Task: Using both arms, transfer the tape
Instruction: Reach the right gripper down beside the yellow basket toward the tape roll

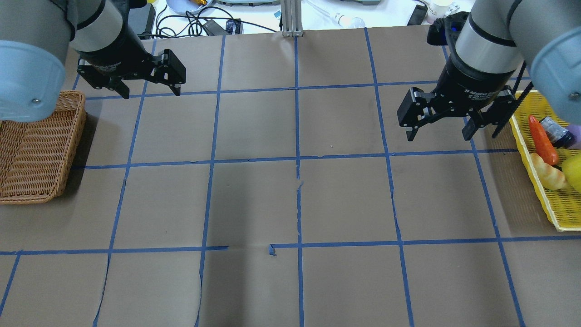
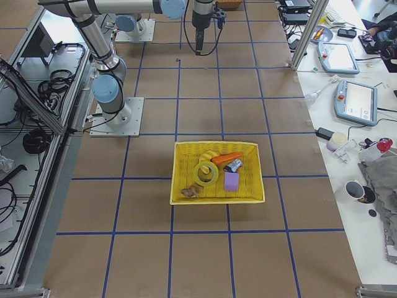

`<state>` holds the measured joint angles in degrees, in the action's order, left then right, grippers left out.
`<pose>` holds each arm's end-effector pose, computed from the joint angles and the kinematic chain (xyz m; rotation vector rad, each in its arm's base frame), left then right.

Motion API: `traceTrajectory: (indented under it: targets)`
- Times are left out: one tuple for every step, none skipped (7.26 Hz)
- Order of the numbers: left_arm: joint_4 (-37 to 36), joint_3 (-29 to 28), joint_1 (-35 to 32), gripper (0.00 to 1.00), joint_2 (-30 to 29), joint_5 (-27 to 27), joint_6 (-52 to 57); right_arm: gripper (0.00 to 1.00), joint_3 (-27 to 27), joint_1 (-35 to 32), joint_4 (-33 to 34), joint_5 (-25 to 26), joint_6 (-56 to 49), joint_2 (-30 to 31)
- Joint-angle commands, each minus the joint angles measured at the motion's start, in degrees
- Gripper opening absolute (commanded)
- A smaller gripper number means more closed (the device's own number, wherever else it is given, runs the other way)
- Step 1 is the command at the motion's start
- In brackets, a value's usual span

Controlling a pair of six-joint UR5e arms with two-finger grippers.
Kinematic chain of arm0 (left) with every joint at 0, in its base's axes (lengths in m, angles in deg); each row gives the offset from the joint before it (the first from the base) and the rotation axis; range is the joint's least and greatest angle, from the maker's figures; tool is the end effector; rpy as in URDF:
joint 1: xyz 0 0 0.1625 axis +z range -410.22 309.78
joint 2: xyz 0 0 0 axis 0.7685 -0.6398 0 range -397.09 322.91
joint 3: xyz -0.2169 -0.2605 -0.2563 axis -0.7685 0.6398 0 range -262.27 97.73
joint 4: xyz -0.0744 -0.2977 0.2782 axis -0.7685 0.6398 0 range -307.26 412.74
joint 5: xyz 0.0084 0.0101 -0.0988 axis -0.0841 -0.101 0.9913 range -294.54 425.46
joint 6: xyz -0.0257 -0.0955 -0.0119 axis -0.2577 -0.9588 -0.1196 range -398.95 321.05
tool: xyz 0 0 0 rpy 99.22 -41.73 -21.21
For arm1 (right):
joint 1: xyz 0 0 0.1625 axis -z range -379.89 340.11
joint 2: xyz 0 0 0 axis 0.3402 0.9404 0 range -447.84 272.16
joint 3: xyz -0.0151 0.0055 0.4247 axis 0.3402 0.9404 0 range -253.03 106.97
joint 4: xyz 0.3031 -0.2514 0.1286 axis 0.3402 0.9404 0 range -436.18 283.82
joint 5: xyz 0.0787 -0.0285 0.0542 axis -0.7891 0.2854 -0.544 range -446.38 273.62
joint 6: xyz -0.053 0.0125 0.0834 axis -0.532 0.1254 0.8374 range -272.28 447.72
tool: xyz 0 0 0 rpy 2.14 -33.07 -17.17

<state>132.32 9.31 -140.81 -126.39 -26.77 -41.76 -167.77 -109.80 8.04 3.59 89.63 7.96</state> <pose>-0.1345 -0.5003 0.4997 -0.0651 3.0963 -0.2600 0.1326 -0.4406 0.4851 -0.0548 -3.1375 -0.1294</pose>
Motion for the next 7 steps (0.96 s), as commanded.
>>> traceTrajectory:
  targets:
    - [0.05,0.00,-0.03,1.00,0.00,-0.06,0.00,1.00,0.26,0.43,1.29,-0.06,-1.02,-0.09]
    - [0.05,0.00,-0.03,1.00,0.00,-0.06,0.00,1.00,0.69,4.18,2.52,-0.58,-1.12,-0.09]
    - [0.05,0.00,-0.03,1.00,0.00,0.03,0.00,1.00,0.70,10.31,2.36,-0.85,-7.99,-0.17]
    - [0.05,0.00,-0.03,1.00,0.00,0.03,0.00,1.00,0.79,17.50,2.35,-0.85,-20.24,-1.13]
    - [0.05,0.00,-0.03,1.00,0.00,0.03,0.00,1.00,0.70,24.71,2.53,-1.11,-30.11,-3.06]
    - [0.05,0.00,-0.03,1.00,0.00,0.03,0.00,1.00,1.22,32.35,3.05,-1.37,-41.52,-6.12]
    - [0.05,0.00,-0.03,1.00,0.00,0.03,0.00,1.00,1.92,39.30,4.01,-2.94,-49.03,-10.15]
